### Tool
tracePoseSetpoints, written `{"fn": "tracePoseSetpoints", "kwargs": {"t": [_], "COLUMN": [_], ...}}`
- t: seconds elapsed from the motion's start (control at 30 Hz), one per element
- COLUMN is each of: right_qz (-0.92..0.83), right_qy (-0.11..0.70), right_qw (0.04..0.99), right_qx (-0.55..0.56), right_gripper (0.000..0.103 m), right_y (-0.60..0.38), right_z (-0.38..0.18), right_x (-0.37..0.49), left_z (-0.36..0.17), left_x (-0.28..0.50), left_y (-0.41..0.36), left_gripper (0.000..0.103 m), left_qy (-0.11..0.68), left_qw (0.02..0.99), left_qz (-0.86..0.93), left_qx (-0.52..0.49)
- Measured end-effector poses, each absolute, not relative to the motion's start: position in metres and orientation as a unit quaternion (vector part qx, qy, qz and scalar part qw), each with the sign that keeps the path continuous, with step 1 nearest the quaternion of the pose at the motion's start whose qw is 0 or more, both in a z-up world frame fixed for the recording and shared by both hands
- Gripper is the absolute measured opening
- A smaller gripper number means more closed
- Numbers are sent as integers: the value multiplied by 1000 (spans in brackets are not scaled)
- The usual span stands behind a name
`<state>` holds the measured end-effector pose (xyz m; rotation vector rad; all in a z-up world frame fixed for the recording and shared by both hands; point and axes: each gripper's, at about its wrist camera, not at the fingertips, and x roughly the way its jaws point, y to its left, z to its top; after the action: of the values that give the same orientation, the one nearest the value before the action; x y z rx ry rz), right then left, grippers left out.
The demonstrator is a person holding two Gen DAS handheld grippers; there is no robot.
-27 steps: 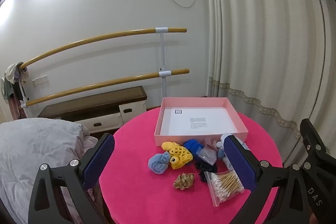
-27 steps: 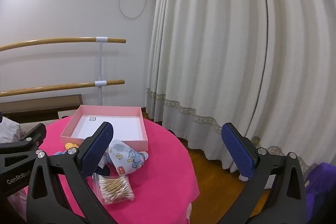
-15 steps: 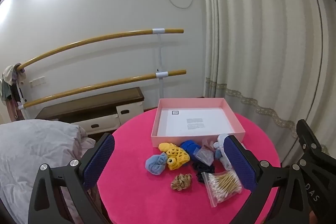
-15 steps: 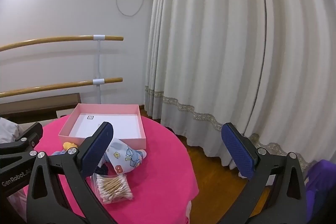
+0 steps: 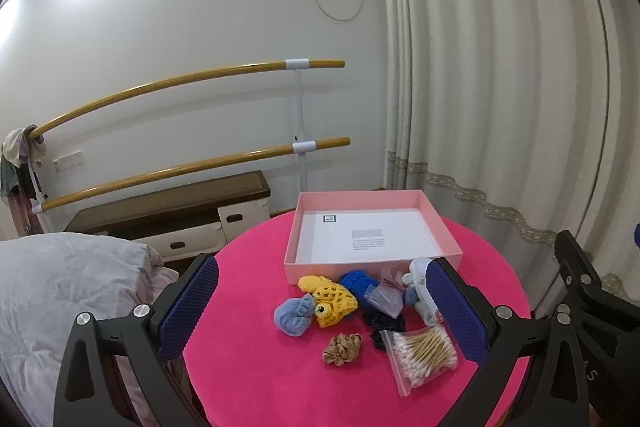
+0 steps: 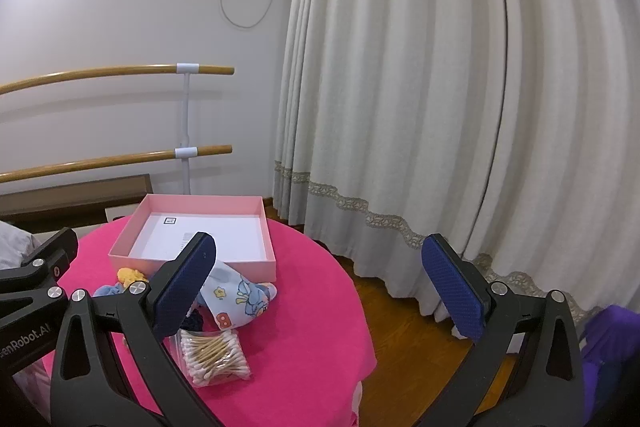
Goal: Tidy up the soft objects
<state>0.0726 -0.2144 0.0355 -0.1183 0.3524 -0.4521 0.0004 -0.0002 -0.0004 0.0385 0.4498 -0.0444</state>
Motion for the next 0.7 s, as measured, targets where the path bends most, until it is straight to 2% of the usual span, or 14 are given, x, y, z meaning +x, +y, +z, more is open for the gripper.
{"fn": "tracePoseSetpoints", "kwargs": {"t": [0.7], "right_qz": [-222], "right_qy": [176], "right_qw": [957], "right_qx": [-56], "right_gripper": [103], "right_y": [-221], "right_z": [38], "right_x": [71], "left_z": [2], "left_x": [-4], "left_y": [-2], "left_gripper": [103], "left_qy": [221], "left_qw": [975], "left_qz": [-17], "left_qx": [18]}}
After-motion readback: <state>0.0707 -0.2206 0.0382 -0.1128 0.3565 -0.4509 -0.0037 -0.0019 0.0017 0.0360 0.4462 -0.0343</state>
